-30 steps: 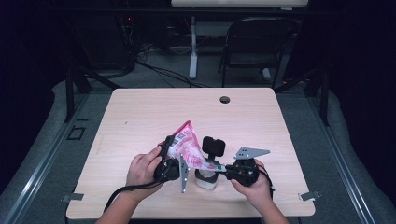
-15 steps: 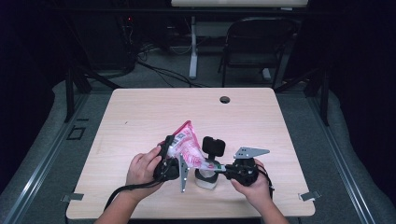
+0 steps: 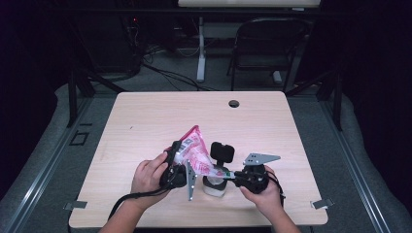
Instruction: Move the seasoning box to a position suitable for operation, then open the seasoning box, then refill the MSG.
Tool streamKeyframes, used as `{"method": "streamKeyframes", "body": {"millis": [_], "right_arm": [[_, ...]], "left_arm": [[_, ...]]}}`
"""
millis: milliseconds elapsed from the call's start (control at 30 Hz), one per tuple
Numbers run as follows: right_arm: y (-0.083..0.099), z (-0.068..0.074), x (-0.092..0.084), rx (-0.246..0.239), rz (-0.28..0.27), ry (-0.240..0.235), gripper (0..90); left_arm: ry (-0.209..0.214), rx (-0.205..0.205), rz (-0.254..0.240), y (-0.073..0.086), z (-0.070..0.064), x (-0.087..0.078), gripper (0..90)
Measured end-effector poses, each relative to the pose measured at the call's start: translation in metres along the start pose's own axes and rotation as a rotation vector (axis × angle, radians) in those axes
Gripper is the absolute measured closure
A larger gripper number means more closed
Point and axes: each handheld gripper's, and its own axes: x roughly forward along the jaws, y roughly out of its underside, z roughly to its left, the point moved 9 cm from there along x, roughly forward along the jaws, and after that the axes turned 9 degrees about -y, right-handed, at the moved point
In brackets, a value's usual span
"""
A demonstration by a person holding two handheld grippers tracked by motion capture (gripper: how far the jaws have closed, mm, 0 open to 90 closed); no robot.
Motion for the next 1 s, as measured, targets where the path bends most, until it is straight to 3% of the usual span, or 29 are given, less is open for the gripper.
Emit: {"method": "streamKeyframes", "body": {"millis": [1000], "right_arm": [[0.0005, 0.0006, 0.0009, 0.001, -0.004, -0.005, 90.0]], "left_arm": [[-0.004, 0.007, -0.009, -0.0016, 0.0006, 0.0009, 65.7]]}}
